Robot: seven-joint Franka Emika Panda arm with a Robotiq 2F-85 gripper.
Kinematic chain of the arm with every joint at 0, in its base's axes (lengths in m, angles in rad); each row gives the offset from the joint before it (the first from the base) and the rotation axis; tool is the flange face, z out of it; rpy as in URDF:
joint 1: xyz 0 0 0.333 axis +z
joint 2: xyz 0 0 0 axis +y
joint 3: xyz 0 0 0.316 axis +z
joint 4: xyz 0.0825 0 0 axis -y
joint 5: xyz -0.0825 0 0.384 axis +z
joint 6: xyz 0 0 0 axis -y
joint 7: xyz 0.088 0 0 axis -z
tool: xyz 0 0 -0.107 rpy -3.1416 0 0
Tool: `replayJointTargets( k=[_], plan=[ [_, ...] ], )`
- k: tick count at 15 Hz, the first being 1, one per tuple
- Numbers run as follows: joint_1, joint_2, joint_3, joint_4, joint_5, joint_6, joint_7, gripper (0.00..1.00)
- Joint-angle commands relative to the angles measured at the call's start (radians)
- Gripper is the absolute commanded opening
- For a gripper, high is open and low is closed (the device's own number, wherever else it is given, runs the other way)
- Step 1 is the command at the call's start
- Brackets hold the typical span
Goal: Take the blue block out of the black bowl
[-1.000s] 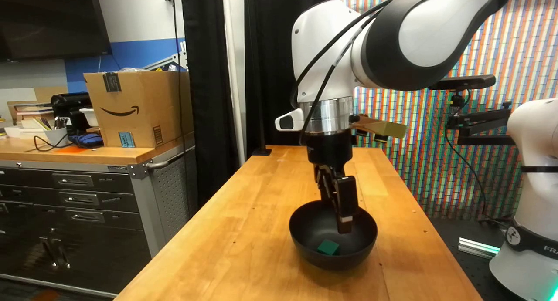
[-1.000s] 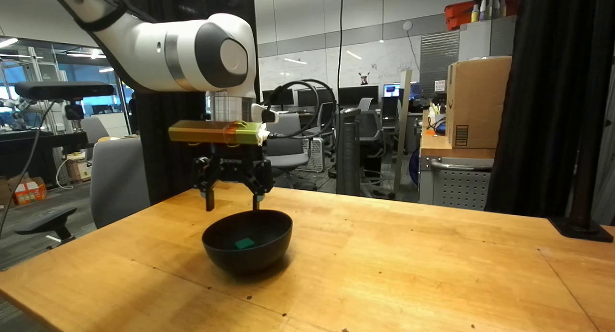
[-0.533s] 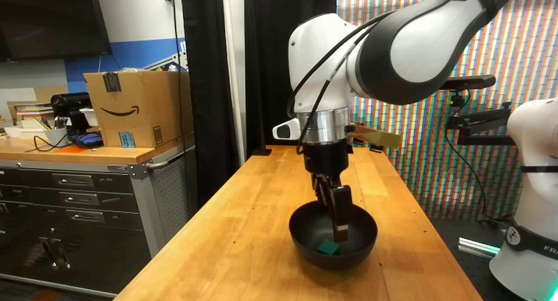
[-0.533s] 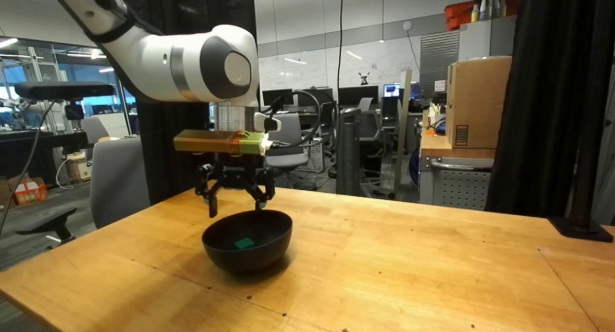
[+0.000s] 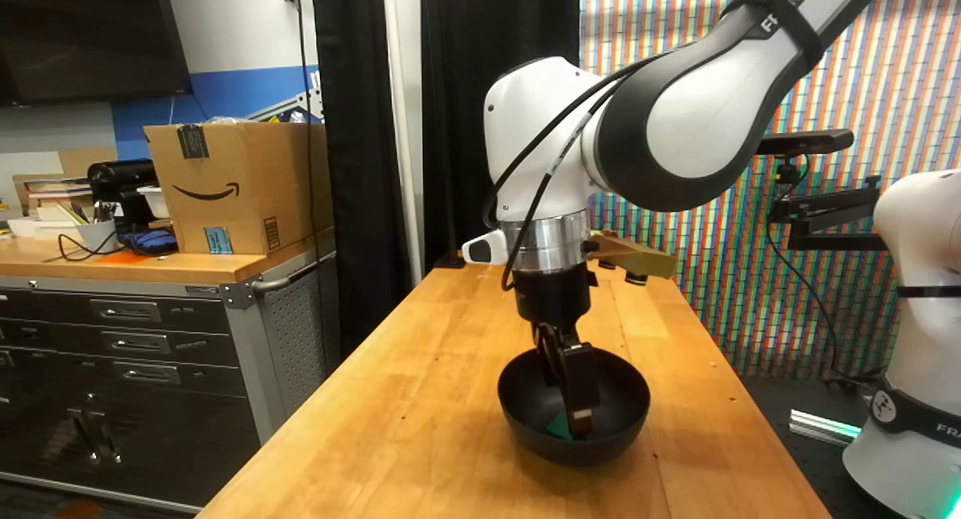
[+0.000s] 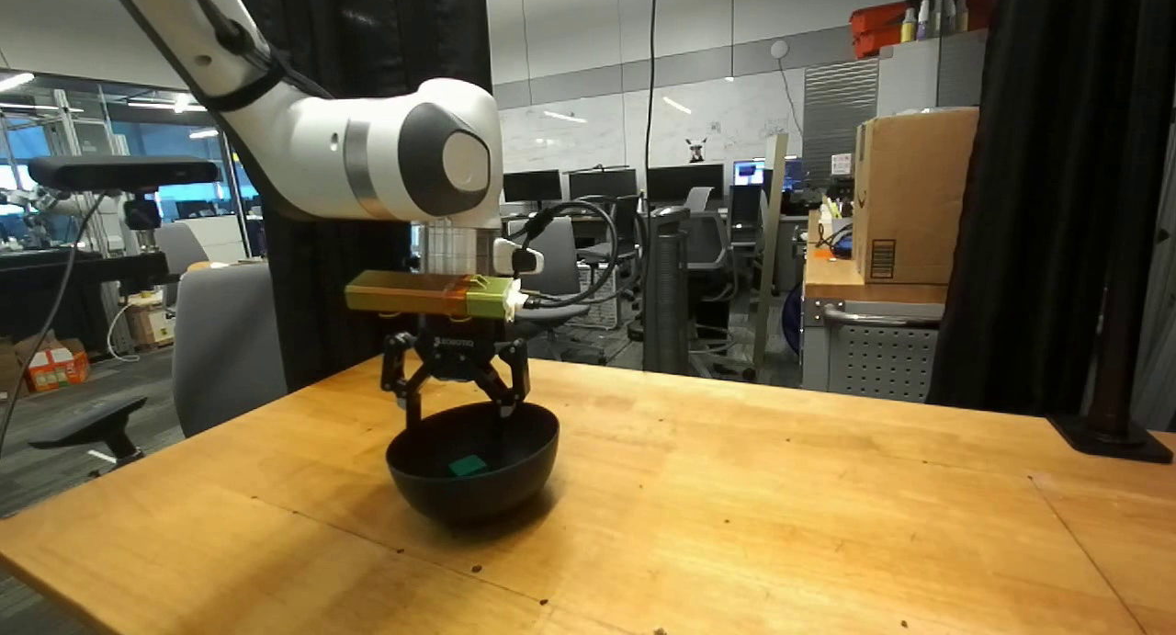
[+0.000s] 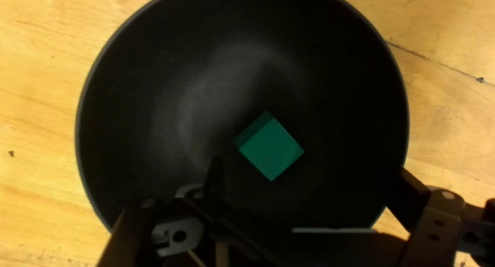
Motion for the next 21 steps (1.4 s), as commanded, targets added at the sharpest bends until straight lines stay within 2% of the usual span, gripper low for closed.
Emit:
replayJointTargets(
  k=[1, 10, 21],
  plan=[
    [-0.008, 0.034, 0.0, 0.037, 0.005, 0.012, -0.01, 1.0],
    [-0.026, 0.066, -0.006, 0.024, 0.004, 0.051, -0.014, 1.0],
    [-0.023, 0.097, 0.006, -0.048, 0.013, 0.143, 0.001, 1.0]
  ],
)
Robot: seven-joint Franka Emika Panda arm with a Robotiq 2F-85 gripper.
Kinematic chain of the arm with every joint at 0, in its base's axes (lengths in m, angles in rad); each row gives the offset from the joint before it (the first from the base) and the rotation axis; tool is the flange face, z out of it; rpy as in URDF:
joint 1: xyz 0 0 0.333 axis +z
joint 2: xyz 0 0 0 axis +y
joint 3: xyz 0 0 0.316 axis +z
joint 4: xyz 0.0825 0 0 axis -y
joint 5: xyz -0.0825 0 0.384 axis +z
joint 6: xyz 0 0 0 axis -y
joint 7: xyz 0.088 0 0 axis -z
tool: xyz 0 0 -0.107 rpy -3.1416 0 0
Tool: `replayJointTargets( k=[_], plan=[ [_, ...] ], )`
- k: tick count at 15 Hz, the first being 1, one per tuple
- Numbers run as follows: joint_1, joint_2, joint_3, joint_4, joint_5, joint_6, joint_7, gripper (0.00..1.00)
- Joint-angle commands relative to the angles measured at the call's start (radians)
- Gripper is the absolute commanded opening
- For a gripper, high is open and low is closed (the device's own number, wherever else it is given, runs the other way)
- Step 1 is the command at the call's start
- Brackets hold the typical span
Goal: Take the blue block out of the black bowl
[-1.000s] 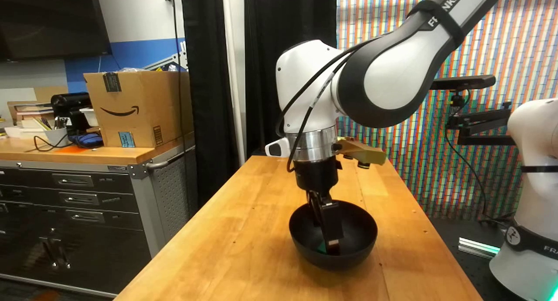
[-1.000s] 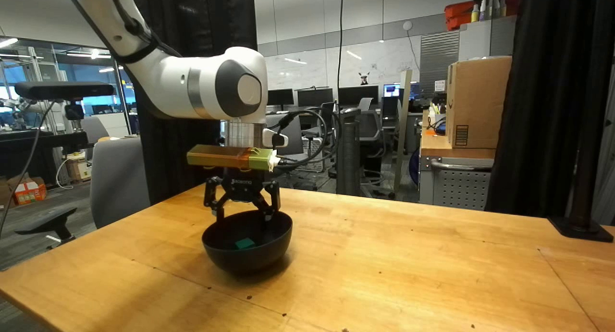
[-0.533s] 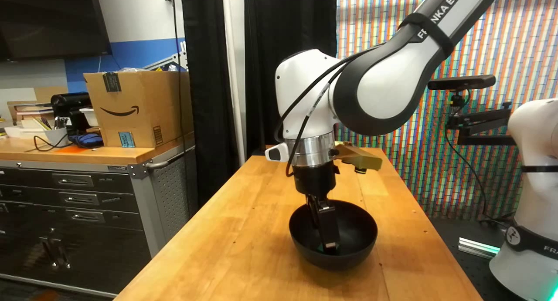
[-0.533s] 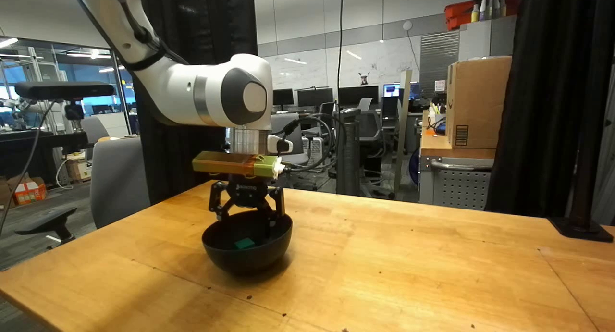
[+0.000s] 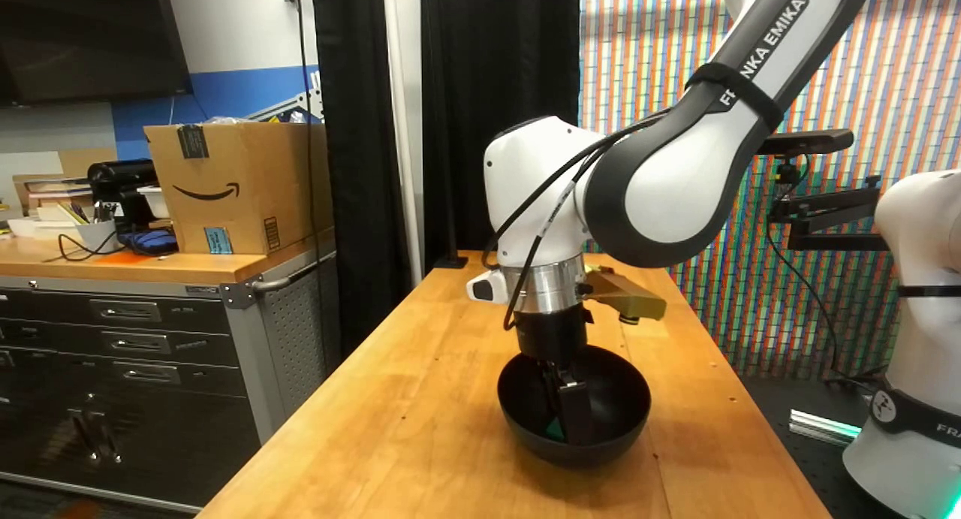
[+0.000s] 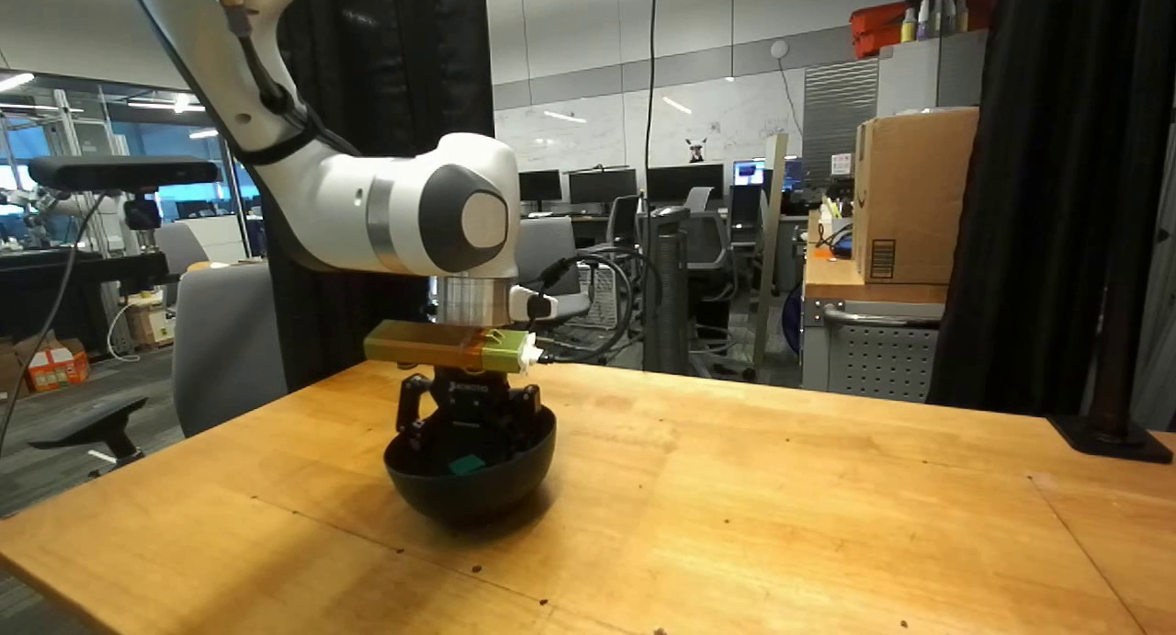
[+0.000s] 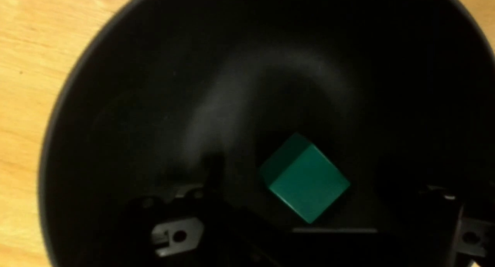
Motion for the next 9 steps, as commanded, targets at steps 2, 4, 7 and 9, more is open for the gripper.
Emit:
replayJointTargets(
  k=[2, 4, 7, 9],
  plan=[
    [-0.002, 0.001, 0.008, -0.02, 0.011, 0.044, 0.004, 1.0],
    [0.0, -0.001, 0.009, -0.017, 0.005, 0.039, 0.011, 0.74],
    [0.001, -0.01, 0.009, -0.014, 0.0, 0.028, 0.015, 0.51],
    [0.002, -0.022, 0.01, -0.016, 0.001, 0.017, 0.018, 0.36]
  ],
)
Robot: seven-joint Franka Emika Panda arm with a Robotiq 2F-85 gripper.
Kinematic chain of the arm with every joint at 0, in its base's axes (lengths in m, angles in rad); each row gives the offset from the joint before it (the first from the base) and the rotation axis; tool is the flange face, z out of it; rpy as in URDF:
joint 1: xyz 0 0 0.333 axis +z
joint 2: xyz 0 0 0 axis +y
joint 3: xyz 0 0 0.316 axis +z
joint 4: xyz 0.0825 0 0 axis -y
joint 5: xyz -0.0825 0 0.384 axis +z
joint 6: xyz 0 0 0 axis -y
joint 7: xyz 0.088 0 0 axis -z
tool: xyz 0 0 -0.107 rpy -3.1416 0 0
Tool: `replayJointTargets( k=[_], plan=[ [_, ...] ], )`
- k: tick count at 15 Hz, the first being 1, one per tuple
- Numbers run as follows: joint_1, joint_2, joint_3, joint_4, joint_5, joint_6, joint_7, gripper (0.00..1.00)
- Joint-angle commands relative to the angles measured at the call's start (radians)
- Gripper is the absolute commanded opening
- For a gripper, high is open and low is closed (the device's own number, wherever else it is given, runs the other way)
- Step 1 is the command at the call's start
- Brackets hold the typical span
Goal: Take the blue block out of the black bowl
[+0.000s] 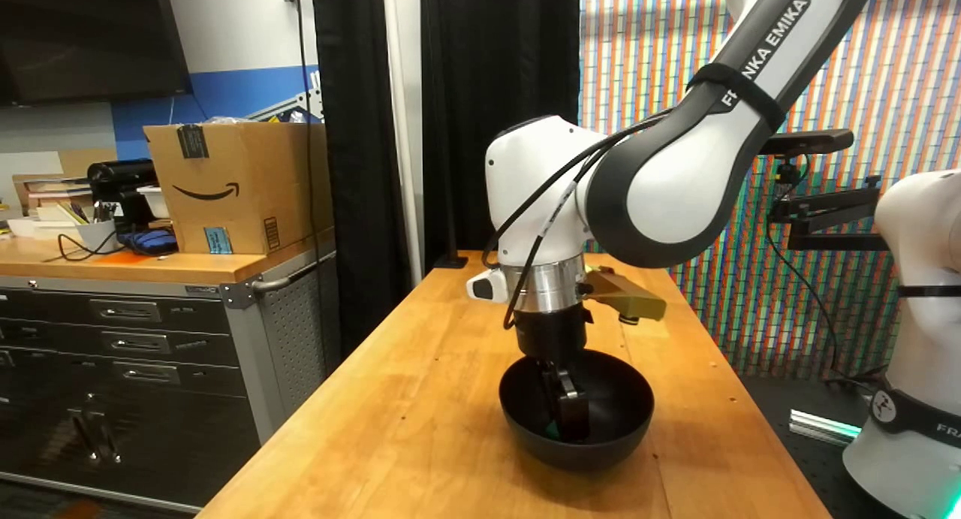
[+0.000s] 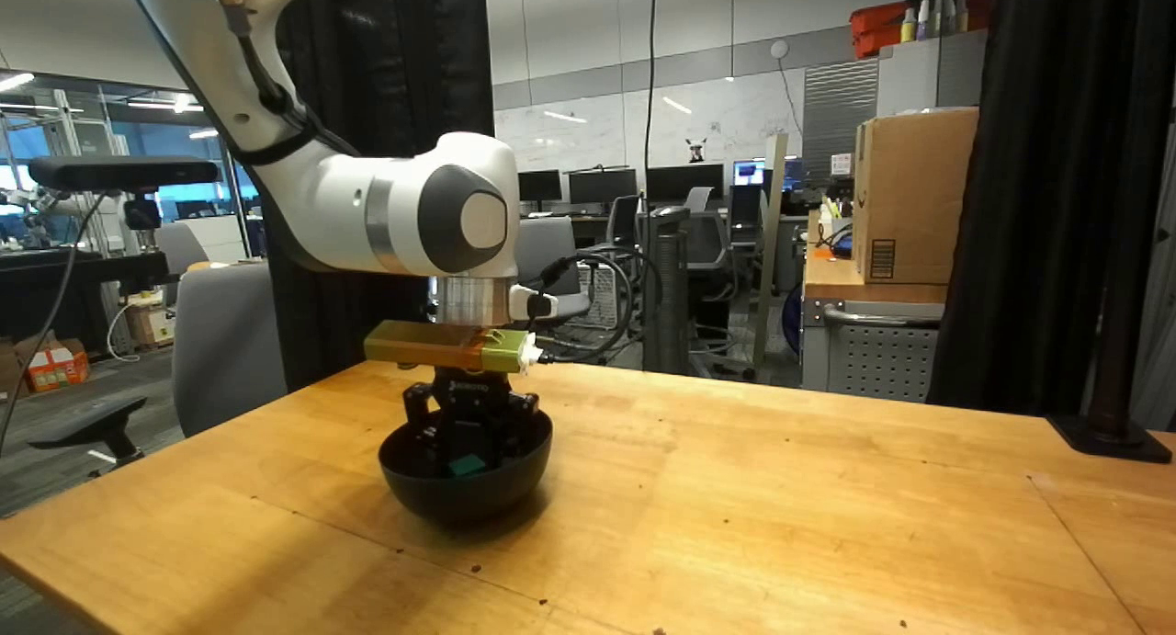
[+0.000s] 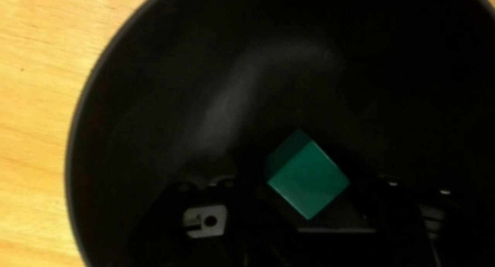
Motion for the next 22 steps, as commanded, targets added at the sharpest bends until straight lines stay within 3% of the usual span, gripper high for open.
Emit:
replayJointTargets(
  k=[1, 8, 18, 22],
  plan=[
    [0.002, -0.03, 0.01, -0.011, 0.001, -0.005, 0.019, 0.29],
    [0.013, -0.115, 0.026, -0.02, -0.018, -0.101, 0.059, 0.27],
    [0.065, -0.404, 0.087, 0.017, -0.053, -0.337, 0.157, 0.27],
    [0.082, -0.463, 0.115, 0.037, -0.061, -0.39, 0.19, 0.27]
  ],
)
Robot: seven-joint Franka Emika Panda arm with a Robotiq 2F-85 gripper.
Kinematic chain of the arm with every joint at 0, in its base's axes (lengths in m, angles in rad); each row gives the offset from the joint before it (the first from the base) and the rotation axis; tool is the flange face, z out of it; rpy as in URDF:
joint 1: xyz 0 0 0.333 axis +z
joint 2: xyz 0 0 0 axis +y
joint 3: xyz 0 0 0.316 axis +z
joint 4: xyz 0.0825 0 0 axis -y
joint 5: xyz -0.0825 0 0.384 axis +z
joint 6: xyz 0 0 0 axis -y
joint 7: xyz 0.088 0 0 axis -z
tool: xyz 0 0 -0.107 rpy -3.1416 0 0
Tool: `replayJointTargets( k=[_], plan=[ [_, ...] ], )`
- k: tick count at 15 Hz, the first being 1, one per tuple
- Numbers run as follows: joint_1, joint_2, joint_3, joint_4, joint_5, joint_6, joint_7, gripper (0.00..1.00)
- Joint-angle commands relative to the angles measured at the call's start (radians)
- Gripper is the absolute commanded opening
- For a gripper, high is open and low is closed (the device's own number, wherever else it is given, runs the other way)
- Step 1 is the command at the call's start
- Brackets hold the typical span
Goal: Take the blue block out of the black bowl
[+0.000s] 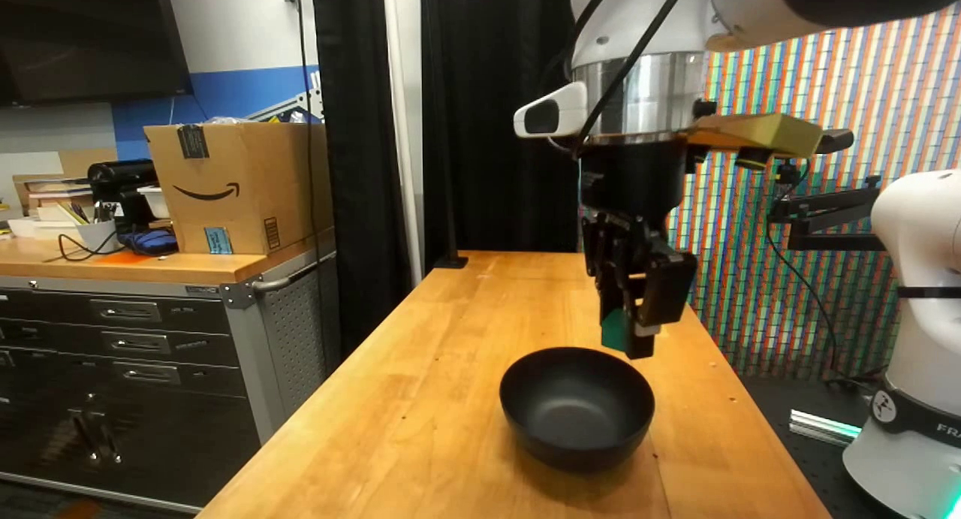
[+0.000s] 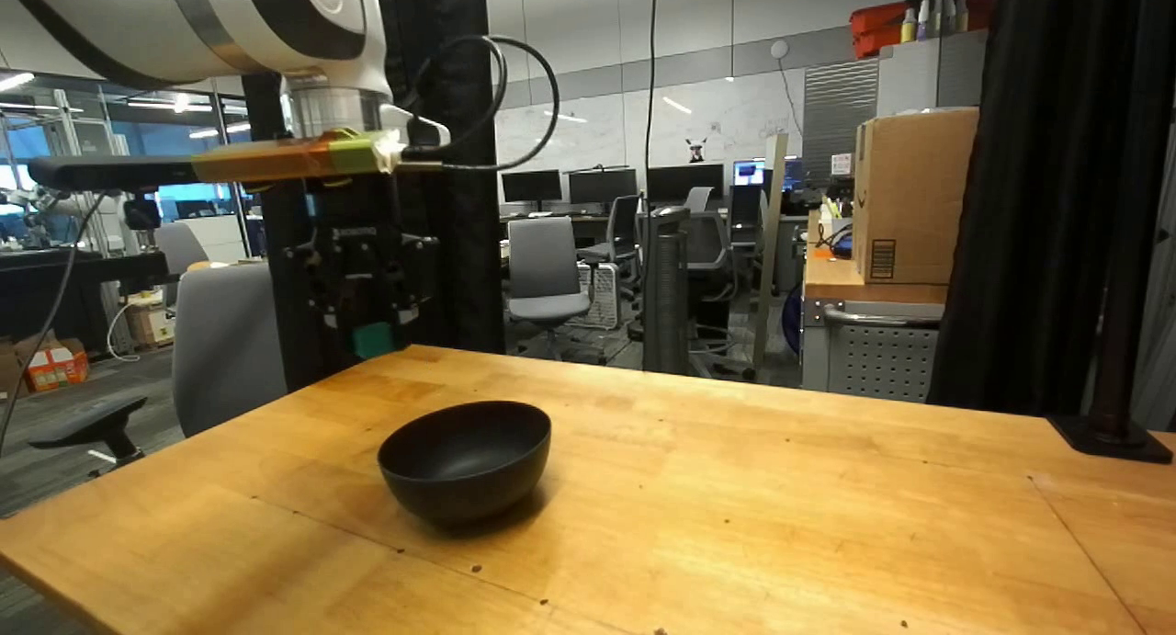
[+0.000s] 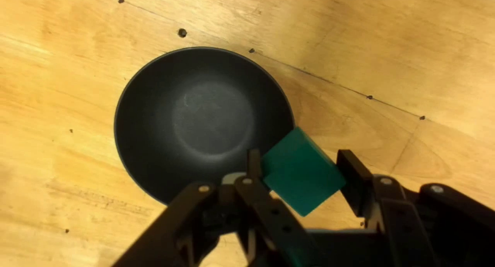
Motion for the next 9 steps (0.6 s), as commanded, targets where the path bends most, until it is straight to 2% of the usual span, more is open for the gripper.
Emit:
replayJointTargets(
  k=[1, 6, 9],
  plan=[
    [0.022, -0.043, 0.022, 0.032, -0.016, -0.055, 0.041, 0.27],
    [0.052, 0.013, 0.067, 0.111, -0.022, -0.051, 0.049, 0.27],
    [0.042, 0.0, 0.061, 0.114, -0.03, -0.054, 0.055, 0.27]
  ],
)
